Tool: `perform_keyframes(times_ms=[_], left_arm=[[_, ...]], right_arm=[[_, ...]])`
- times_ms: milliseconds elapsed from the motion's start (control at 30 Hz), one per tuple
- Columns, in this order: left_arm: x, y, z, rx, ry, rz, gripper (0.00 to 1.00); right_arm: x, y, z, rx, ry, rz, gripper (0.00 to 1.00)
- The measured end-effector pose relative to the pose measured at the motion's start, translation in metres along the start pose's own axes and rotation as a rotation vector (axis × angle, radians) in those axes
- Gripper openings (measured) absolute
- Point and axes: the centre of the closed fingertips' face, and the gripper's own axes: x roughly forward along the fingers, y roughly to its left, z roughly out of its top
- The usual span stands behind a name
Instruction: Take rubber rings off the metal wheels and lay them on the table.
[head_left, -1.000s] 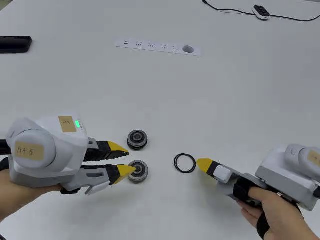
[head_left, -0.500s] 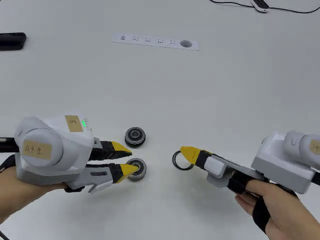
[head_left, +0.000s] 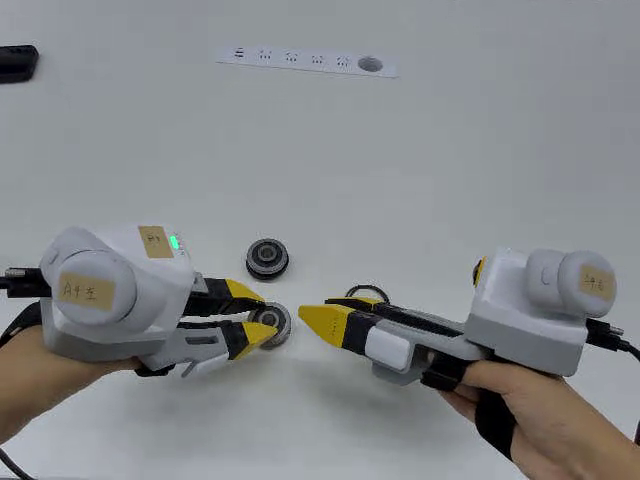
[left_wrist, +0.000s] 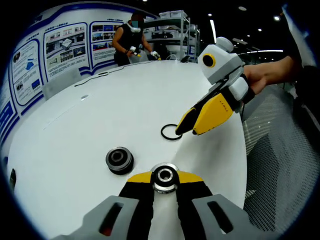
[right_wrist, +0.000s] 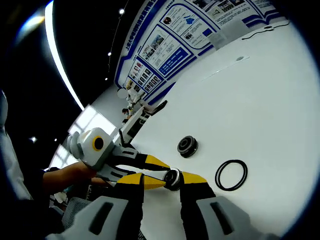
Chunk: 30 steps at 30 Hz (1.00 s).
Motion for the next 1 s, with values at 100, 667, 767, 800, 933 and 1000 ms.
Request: perform_keyframes(times_ms=[100,667,767,800,933,1000], left_arm=[[0.001,0.0,0.0,-0.001,0.001,-0.001,0.17],[0.002,-0.002,-0.001,0.025,0.012,-0.012,0.14],[0.001,-0.002,-0.002,0.025,0.013,-0.012,0.14],[0.001,-0.002,-0.002,0.028,0.013,-0.012,0.14],[0.001,-0.002,-0.002,0.049,0.016,-0.014,0.14],[0.001,-0.002,-0.002,0.042,0.018,-0.013,0.13]], right_arm=[[0.001,0.003,-0.004,-0.005,0.017,0.016,0.3],[0.006,0.005,-0.009,0.012,0.034,0.035,0.31],[0.007,0.005,-0.01,0.012,0.038,0.037,0.31],[0.007,0.005,-0.011,0.01,0.041,0.039,0.31],[0.009,0.005,-0.012,0.017,0.044,0.039,0.31],[0.009,0.004,-0.015,0.025,0.049,0.036,0.33]])
